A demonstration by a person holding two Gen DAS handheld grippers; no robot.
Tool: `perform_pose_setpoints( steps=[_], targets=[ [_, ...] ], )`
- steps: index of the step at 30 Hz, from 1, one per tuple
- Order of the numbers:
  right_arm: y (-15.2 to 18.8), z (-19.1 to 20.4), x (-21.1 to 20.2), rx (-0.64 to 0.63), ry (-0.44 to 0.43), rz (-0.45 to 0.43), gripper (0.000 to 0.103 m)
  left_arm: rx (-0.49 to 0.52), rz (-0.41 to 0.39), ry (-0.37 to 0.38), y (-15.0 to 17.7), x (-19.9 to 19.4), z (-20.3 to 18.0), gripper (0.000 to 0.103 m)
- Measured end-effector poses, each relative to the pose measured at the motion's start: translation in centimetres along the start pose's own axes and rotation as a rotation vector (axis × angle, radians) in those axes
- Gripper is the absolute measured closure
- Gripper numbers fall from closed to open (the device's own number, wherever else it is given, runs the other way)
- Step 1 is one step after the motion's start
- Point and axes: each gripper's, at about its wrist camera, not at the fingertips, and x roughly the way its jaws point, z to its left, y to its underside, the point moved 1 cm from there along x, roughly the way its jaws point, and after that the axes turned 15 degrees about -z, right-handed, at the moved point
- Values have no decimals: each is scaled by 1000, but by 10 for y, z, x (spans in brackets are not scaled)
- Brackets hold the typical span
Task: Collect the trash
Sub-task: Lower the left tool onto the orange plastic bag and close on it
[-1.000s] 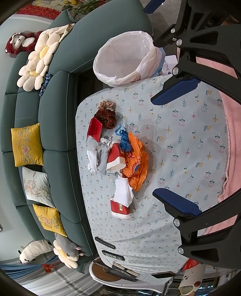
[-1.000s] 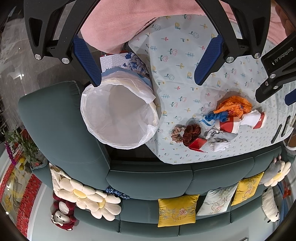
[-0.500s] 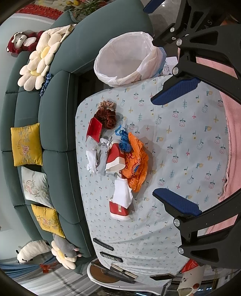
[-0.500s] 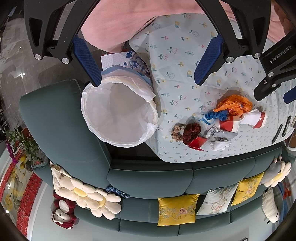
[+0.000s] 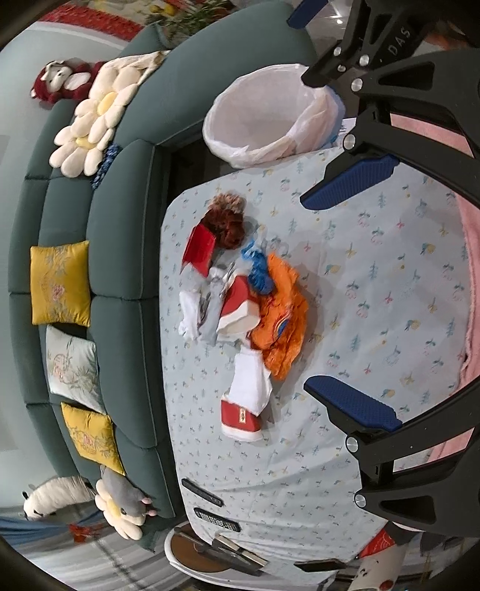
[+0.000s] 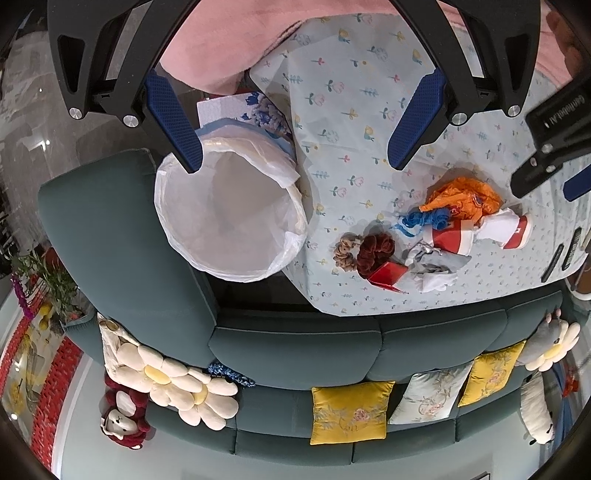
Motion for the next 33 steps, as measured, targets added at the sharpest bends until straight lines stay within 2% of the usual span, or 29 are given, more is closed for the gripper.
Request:
perform_pose_setpoints(
  steps=[9, 16, 20, 26, 28, 30, 33],
  targets=[
    [-3, 33, 18, -22, -52, -25, 7, -112, -3, -56, 4, 23, 64, 16],
    [0, 70, 42, -44, -96, -12, 7, -158, 71, -80, 15, 49, 95, 16],
    [1, 78, 51, -41, -95, -2, 7, -221, 143, -27, 20, 71, 92, 16],
    [5, 74, 62, -45, -66, 29, 7, -311, 225, 64, 24, 112, 61, 16],
    [7, 70, 66, -40, -62, 42, 7, -326, 233, 70, 24, 124, 53, 16],
    [8, 68, 69, -34, -63, 53, 7, -339, 243, 75, 23, 135, 48, 22],
    [11, 67, 74, -29, -74, 67, 7, -360, 279, 85, 26, 152, 44, 39]
  ],
)
